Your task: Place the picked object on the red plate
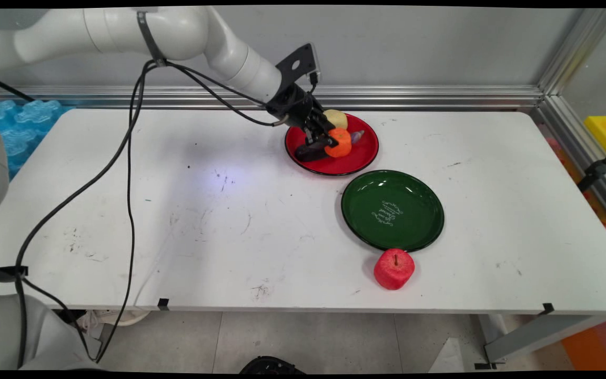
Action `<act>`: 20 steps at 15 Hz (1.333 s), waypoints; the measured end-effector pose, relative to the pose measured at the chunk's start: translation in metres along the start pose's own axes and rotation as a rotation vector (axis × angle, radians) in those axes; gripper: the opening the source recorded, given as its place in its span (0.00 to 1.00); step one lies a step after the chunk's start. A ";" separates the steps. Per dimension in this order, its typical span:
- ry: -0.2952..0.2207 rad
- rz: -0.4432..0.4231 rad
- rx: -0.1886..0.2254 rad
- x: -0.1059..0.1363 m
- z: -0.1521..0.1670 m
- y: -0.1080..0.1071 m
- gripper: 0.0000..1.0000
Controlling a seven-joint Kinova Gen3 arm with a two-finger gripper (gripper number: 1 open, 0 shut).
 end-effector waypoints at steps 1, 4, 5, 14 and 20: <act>-0.001 0.001 0.001 -0.002 0.004 0.000 0.00; 0.002 0.003 0.000 -0.006 0.018 0.000 0.00; 0.003 0.004 -0.001 -0.007 0.020 0.000 0.00; -0.003 -0.004 0.002 -0.017 0.047 0.003 0.00; -0.012 -0.018 0.004 -0.022 0.053 0.005 1.00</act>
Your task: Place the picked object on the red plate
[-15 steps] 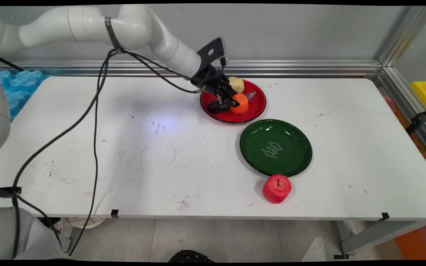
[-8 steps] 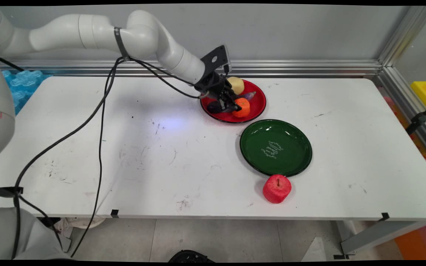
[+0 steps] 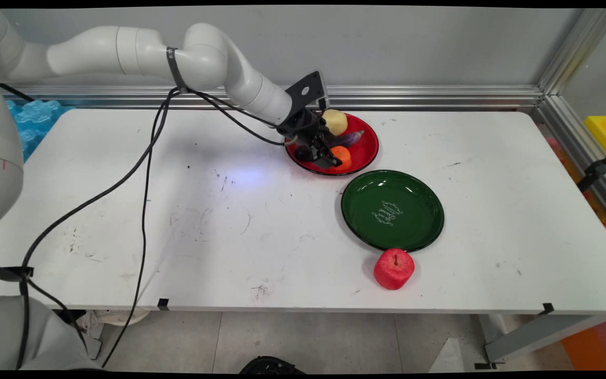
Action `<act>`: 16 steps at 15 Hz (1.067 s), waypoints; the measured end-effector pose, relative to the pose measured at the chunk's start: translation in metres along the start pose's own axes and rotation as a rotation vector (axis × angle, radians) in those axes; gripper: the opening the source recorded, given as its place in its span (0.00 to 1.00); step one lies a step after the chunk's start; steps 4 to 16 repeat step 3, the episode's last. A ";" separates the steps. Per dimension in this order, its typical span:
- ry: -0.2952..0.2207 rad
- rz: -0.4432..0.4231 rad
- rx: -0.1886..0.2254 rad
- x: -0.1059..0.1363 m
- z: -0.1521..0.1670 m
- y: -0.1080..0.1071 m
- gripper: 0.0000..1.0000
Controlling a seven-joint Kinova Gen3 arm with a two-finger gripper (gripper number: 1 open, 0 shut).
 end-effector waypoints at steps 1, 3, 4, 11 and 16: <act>0.000 -0.004 0.000 0.000 0.000 0.000 1.00; 0.003 -0.012 0.003 0.003 -0.001 0.000 1.00; 0.003 -0.012 0.003 0.003 -0.001 0.000 1.00; 0.003 -0.012 0.003 0.003 -0.001 0.000 1.00; 0.003 -0.012 0.003 0.003 -0.001 0.000 1.00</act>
